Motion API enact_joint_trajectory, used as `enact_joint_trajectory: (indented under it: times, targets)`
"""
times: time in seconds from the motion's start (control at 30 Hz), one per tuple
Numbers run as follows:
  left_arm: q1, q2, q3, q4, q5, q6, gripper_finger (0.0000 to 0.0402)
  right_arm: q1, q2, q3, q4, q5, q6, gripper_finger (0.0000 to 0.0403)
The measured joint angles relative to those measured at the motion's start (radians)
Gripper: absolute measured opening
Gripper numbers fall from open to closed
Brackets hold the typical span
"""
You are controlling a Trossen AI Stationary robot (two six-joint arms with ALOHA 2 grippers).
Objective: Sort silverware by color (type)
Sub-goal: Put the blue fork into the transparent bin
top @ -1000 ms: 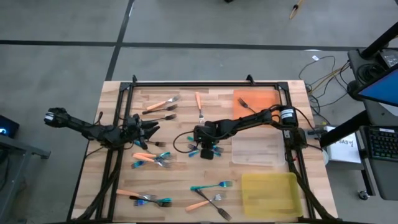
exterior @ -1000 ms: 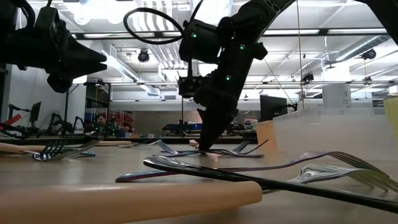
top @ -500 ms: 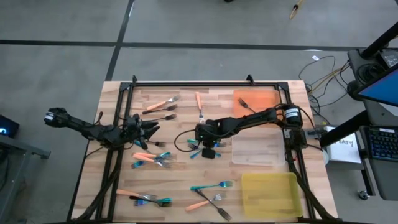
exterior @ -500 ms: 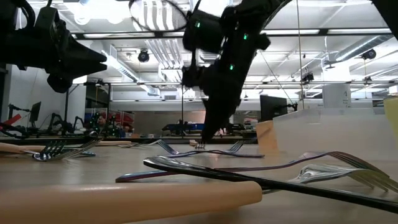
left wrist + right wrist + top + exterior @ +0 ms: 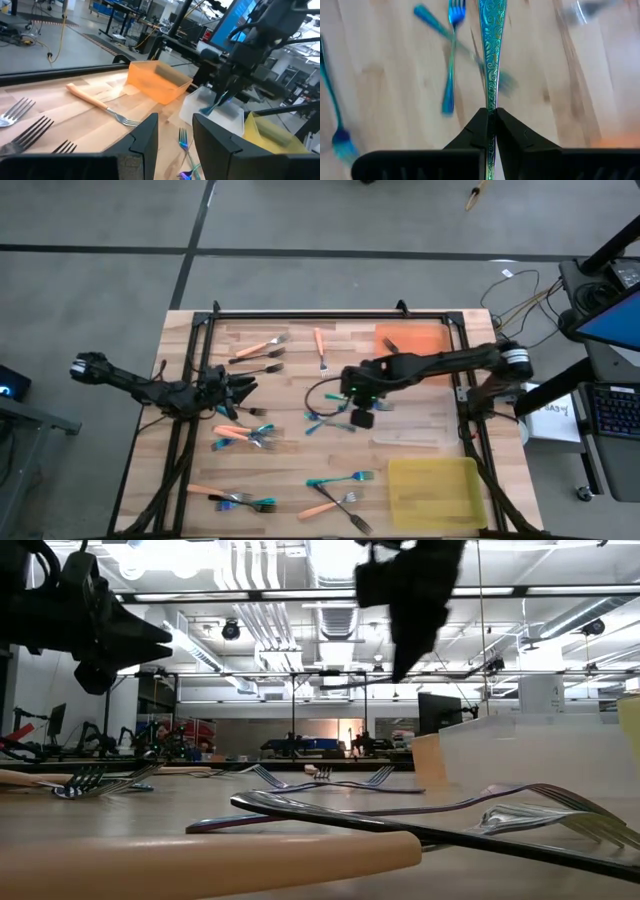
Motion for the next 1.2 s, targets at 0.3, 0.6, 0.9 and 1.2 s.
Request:
enact_joint_trajectory:
  times: [0.3, 0.6, 0.9, 1.2]
  targets:
    - [0.0, 0.044, 0.0, -0.001, -0.091, -0.078, 0.0103, 0.026, -0.172, -0.164, -0.06, 0.063, 0.115, 0.0013]
    - [0.0, 0.098, 0.0, 0.01, -0.201, -0.157, 0.0103, -0.028, -0.205, -0.272, -0.26, -0.025, 0.118, 0.0013]
    - [0.0, 0.147, 0.0, 0.046, -0.224, -0.157, 0.0103, -0.03, -0.205, -0.357, -0.281, -0.02, 0.08, 0.0013]
    - [0.0, 0.176, 0.0, 0.082, -0.224, -0.159, 0.0103, -0.029, -0.205, -0.358, -0.275, -0.013, 0.103, 0.0039]
